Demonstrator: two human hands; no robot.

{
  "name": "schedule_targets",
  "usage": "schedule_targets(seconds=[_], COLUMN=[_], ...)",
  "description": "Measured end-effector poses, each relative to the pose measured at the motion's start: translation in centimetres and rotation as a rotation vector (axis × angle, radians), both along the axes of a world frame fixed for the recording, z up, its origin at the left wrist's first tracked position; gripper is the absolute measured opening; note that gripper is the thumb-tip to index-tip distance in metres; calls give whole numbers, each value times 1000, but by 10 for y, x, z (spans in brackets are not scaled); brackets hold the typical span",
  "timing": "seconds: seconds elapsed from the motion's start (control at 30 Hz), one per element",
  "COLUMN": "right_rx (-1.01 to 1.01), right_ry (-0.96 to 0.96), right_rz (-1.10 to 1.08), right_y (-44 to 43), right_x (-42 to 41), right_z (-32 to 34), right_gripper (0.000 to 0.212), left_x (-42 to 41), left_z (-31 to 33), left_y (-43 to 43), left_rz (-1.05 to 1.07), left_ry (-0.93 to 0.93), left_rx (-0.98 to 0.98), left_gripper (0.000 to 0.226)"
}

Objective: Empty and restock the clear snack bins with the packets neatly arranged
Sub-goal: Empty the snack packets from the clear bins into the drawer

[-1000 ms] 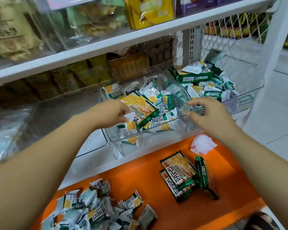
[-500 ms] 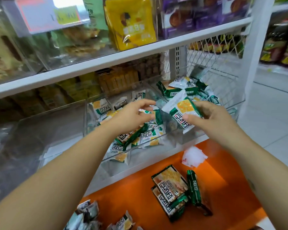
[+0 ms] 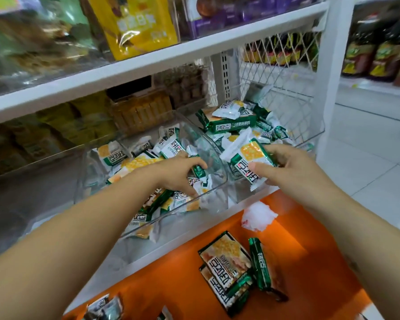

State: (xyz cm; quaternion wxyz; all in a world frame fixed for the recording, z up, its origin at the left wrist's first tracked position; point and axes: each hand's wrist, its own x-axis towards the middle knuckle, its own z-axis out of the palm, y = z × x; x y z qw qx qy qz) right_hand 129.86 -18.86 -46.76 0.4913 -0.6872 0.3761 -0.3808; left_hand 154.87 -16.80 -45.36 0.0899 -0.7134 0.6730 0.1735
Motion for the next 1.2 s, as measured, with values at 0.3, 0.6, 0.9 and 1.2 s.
schedule_targets(seconds=[0.3, 0.6, 0.9, 1.2], right_rx=[-50, -33, -32, -51], right_ry=[102, 77, 83, 105], right_rz=[14, 18, 28, 31], right_y=[3, 3, 4, 6], right_x=[7, 6, 4, 5], right_z=[-2, 1, 3, 5], right_gripper=[21, 15, 16, 14], left_x=[3, 2, 5, 0], left_z=[-14, -19, 0, -3], left_y=[6, 18, 27, 28], left_rz=[-21, -41, -79, -40], left_ry=[-48, -14, 28, 16], left_rx=[-25, -103, 128, 186], left_gripper=[78, 82, 90, 96])
